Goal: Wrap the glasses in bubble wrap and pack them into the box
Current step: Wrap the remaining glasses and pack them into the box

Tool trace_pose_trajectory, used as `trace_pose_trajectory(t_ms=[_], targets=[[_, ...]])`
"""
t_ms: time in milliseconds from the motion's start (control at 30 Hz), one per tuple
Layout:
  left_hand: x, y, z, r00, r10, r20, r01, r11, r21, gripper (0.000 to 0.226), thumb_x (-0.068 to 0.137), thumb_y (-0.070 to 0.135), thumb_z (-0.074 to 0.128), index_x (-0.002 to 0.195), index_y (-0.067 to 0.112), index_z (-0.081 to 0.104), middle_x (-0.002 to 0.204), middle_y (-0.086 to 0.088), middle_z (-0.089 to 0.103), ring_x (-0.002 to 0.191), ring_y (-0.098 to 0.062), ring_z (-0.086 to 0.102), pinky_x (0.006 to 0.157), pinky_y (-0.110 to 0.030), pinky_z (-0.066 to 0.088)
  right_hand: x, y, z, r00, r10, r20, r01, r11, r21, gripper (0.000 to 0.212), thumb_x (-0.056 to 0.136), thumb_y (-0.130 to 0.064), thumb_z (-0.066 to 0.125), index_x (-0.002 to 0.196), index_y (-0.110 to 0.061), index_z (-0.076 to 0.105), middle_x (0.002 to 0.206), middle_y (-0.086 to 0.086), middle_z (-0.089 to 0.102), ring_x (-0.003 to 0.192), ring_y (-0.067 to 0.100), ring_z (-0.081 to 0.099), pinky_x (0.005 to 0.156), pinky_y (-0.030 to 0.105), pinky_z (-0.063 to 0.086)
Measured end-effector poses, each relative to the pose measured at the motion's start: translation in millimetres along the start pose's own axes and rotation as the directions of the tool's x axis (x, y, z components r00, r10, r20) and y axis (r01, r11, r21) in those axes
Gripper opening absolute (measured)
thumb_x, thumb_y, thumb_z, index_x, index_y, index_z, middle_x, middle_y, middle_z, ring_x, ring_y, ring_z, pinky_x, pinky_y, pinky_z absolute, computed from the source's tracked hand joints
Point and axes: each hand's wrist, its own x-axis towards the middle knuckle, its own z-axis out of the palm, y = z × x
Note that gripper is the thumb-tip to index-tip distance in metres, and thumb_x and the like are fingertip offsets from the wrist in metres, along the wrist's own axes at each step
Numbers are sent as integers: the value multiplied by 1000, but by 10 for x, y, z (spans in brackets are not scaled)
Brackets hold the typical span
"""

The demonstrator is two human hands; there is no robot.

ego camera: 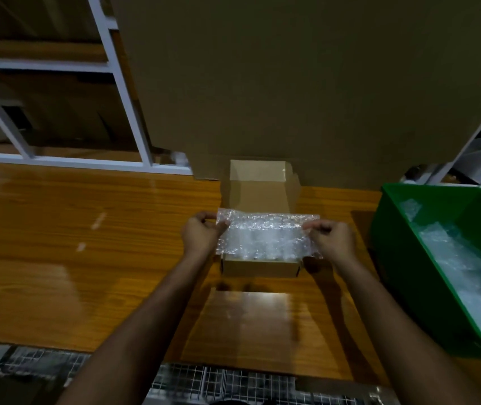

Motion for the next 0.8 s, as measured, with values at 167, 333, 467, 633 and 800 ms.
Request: trace_pose_trajectory(t_ms=[167, 333, 467, 633, 800], targets=[[8, 26, 81, 994, 104, -31, -100, 986, 130, 32, 84, 27, 79, 111, 22, 62, 78, 5, 63, 69, -8, 62, 52, -25, 47, 52, 46, -75, 997, 41, 67, -43, 999, 16, 15, 92, -8, 68, 92, -20, 77, 101, 0, 72, 76, 16, 66, 50, 29, 52], [-47, -61, 100, 956, 294, 7, -273, 878, 394, 38, 86, 37, 75, 120, 31, 59, 113, 3, 57, 94, -14, 59, 76, -36, 57, 82, 80, -203, 993, -5, 121, -1, 999, 46, 18, 94, -9, 65, 99, -21, 77, 108, -4, 71, 85, 17, 67, 55, 28, 51], [-90, -40, 160, 912, 403, 81, -385, 771, 507, 25, 91, 32, 70, 115, 30, 64, 119, 0, 55, 106, -18, 55, 77, -29, 47, 120, 107, -273, 994, -58, 92, 57, 998, 12, 22, 92, -10, 66, 94, -29, 77, 106, -6, 73, 79, 20, 69, 59, 42, 59], [-59, -102, 132, 879, 454, 146, -442, 662, 605, 20, 94, 33, 63, 108, 23, 73, 115, 3, 58, 107, -15, 53, 79, -28, 49, 132, 98, -277, 979, -131, 157, 138, 990, -33, 20, 92, -13, 69, 106, -27, 75, 117, -10, 69, 102, 20, 68, 74, 37, 61], [-119, -171, 34, 901, 369, 228, -430, 689, 584, 42, 89, 39, 68, 128, 23, 63, 129, -1, 52, 121, -19, 46, 96, -33, 45, 59, 102, -246, 961, -140, 239, 156, 986, -50, 34, 89, -18, 74, 119, -32, 68, 110, -25, 61, 95, 37, 67, 75, 51, 61]])
